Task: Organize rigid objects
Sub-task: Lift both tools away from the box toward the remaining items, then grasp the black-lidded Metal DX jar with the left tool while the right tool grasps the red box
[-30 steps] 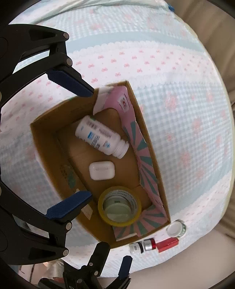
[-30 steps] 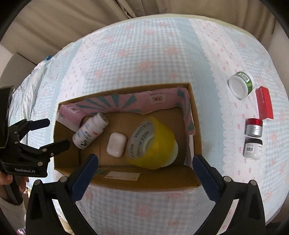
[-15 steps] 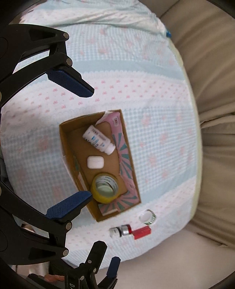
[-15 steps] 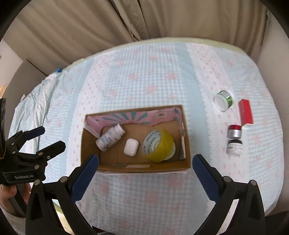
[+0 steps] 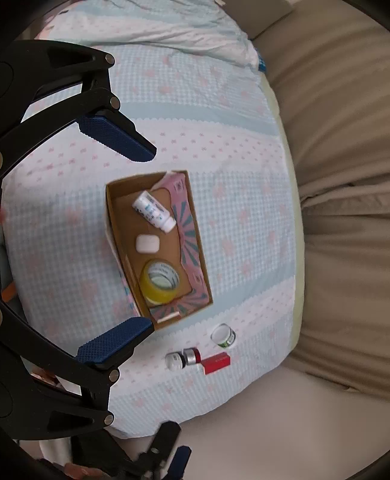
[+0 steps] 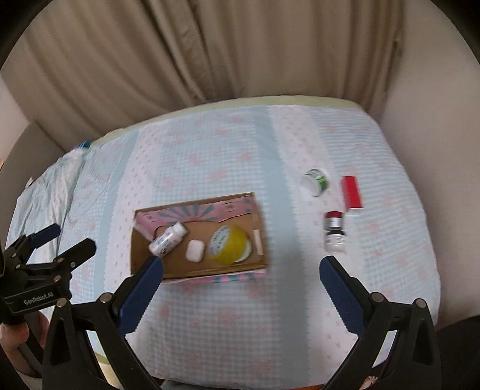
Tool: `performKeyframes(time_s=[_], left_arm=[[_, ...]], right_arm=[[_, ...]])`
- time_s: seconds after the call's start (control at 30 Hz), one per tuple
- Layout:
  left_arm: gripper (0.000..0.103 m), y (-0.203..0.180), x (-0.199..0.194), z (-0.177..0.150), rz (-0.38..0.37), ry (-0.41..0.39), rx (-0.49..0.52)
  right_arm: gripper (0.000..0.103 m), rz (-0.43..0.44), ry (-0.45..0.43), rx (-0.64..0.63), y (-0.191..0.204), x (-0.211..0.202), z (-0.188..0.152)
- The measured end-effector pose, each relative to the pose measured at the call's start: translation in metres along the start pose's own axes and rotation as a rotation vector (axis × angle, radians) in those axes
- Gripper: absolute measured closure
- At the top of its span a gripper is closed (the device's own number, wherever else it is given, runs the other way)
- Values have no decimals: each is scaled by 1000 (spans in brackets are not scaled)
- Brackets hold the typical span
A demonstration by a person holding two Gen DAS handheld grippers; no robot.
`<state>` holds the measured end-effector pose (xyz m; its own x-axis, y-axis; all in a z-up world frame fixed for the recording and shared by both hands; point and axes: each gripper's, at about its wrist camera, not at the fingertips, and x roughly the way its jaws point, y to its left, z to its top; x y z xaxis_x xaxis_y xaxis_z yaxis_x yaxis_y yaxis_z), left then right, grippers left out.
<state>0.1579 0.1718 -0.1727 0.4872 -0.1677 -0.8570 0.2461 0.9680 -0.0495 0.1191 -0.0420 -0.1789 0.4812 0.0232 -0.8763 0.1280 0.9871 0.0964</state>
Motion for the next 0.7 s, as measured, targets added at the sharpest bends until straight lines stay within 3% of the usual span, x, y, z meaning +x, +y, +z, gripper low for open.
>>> performKeyframes(time_s=[0.33, 0.7], left_arm=[[0, -104, -12, 2, -19, -28, -9], [0, -249, 47, 3, -14, 38, -121]], right_arm=[[0, -24, -58, 105, -124, -37, 0], [0, 58, -22, -13, -244, -1, 41]])
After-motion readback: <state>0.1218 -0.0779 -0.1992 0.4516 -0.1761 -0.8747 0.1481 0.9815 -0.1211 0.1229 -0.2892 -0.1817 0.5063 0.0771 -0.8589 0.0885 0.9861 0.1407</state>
